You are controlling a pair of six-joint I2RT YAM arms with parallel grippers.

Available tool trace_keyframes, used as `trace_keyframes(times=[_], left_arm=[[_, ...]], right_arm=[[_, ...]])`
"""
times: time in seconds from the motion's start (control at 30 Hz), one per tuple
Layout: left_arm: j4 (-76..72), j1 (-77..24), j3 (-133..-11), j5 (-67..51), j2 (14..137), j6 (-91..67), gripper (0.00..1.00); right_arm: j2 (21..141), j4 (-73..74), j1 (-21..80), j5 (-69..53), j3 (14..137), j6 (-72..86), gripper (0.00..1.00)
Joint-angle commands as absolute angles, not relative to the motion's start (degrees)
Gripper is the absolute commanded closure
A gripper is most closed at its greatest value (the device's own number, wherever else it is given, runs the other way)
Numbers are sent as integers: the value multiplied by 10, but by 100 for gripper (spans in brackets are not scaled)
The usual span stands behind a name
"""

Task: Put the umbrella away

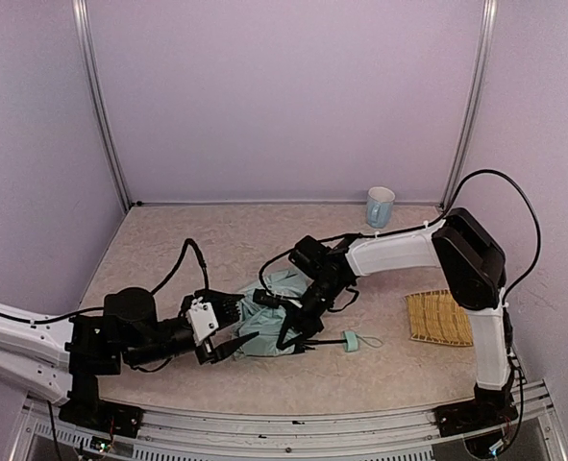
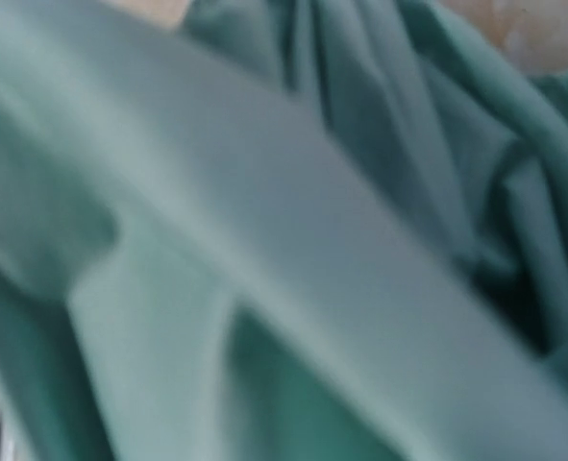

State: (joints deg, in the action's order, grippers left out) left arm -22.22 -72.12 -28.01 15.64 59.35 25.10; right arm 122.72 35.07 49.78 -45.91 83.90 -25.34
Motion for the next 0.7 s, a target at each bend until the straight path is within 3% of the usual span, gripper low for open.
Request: trace_keyframes(times=[0.0,0.1,0.3,0.57,0.67], left_arm=[[-183,-742,-239,73,606,301,29],[-229,-728,-234,103,663,348,21],[-221,-658,-269,39,750,348,12],[-214,-615,-317,0,870,308,13],[-191,-609,-342,-20,907,278,18]], right_arm=[[1312,447,502,-445,827,-238,100],[1321,450,502,-448,830,-234,100],[1324,448,502,-461,832,-235,100],[1328,463,494,-473,843,-263,100],[1318,453,483,-487,844,-259,100]])
